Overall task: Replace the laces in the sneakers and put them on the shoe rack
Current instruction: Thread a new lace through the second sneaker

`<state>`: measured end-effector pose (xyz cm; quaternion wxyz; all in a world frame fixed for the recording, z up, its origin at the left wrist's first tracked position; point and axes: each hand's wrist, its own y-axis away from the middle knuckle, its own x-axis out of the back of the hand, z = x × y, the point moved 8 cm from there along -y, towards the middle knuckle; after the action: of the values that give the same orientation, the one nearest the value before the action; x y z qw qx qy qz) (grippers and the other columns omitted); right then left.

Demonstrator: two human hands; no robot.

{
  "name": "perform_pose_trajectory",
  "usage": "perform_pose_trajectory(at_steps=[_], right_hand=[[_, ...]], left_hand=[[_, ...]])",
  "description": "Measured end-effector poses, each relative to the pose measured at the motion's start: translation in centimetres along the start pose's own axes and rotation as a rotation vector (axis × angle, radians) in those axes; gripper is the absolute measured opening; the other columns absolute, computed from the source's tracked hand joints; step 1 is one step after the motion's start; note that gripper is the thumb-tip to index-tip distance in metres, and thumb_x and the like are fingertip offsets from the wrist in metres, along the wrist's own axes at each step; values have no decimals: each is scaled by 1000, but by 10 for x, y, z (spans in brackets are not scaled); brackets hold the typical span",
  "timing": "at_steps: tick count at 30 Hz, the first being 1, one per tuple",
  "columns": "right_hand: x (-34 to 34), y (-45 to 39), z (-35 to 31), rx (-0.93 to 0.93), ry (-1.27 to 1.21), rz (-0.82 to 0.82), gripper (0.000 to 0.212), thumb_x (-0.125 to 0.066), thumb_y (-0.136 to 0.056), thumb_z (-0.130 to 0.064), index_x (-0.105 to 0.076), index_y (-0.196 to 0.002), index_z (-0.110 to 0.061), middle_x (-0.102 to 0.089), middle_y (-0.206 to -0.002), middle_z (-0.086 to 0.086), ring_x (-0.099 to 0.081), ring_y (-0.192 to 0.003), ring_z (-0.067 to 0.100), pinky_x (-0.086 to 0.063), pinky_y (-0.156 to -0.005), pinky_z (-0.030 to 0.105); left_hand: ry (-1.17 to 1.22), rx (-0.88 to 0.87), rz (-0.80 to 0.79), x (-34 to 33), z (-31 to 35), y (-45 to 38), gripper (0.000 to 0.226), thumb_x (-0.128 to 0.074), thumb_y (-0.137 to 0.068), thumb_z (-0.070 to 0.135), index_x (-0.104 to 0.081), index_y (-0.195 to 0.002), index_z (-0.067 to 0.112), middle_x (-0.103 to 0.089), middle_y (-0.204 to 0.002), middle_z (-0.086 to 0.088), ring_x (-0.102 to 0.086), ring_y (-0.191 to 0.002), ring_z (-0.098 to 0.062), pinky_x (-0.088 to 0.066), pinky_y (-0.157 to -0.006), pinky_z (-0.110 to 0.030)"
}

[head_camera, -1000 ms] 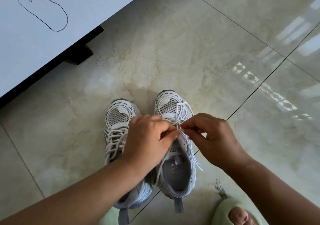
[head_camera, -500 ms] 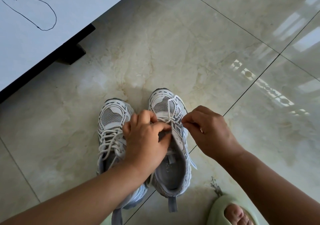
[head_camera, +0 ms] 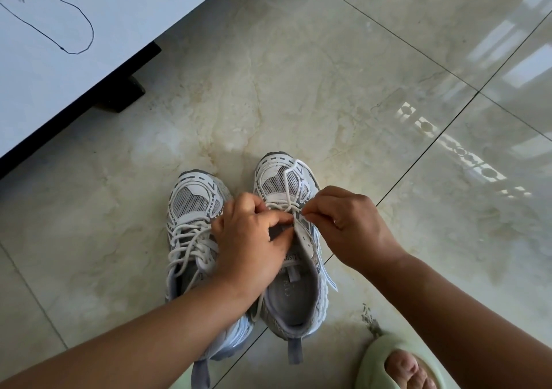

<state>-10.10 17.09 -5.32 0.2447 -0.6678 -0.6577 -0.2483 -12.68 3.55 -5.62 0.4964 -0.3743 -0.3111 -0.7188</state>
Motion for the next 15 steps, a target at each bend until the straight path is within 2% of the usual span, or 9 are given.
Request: perform_pose_trajectory(at_steps=[3,5,7,10,12,13,15], right_hand=[[1,0,-6,49,15,-39,12,-59,-80,-8,-71,-79,-8,-65,-78,1,-60,-69,13,-46,-64,22],[-3,1,-8,66,-3,-62,11,-60,-79,-7,-71,-79,-9,-64,-76,0,-58,-69,11,-45,-64,19],[-4,1,-3,17,-30,-32,10,-61,-76,-8,-71,-77,-10,-64,-75,-1,-57,-68,9,-42,-64,15],[0,4,9,-117,-33,58,1,-67,-74,-9,-68,-74,-10,-59,-74,-2,-52,-63,9,-36,-59,10],[-3,7,9,-131,-9,47,3,-67,-76,-5,-67,-76,-9,-59,-76,-1,-53,-65,13,-37,-60,10],[-6,8,6,-117,-7,29,5,-65,-77,-5,-67,-77,-8,-60,-77,1,-55,-67,15,-39,-61,12],[-8,8,-1,-77,-14,14,8,-61,-78,-6,-69,-77,-8,-63,-77,3,-59,-69,18,-47,-62,24]], left_hand=[[32,28,-11,0,1,-1,17,-78,-69,36,-75,-85,32,-41,-86,8,-40,-90,-14,-17,-76,-26],[58,28,-24,-1,2,-1,17,-75,-70,41,-75,-85,31,-42,-85,7,-46,-89,-19,-31,-84,-35],[80,35,-36,-2,2,-1,21,-70,-68,43,-76,-83,30,-43,-83,6,-52,-86,-24,-43,-81,-47],[73,55,-61,-3,2,-2,16,-77,-70,37,-76,-84,30,-44,-86,6,-52,-90,-24,-41,-86,-47],[57,53,-64,-2,3,-2,17,-76,-72,38,-75,-87,32,-44,-88,6,-50,-94,-21,-36,-89,-42],[53,55,-64,-2,3,-2,17,-75,-72,38,-75,-88,32,-44,-89,6,-49,-96,-20,-35,-90,-40],[46,80,-71,-4,1,-3,16,-74,-74,38,-75,-88,31,-45,-91,6,-48,-98,-19,-32,-90,-37]])
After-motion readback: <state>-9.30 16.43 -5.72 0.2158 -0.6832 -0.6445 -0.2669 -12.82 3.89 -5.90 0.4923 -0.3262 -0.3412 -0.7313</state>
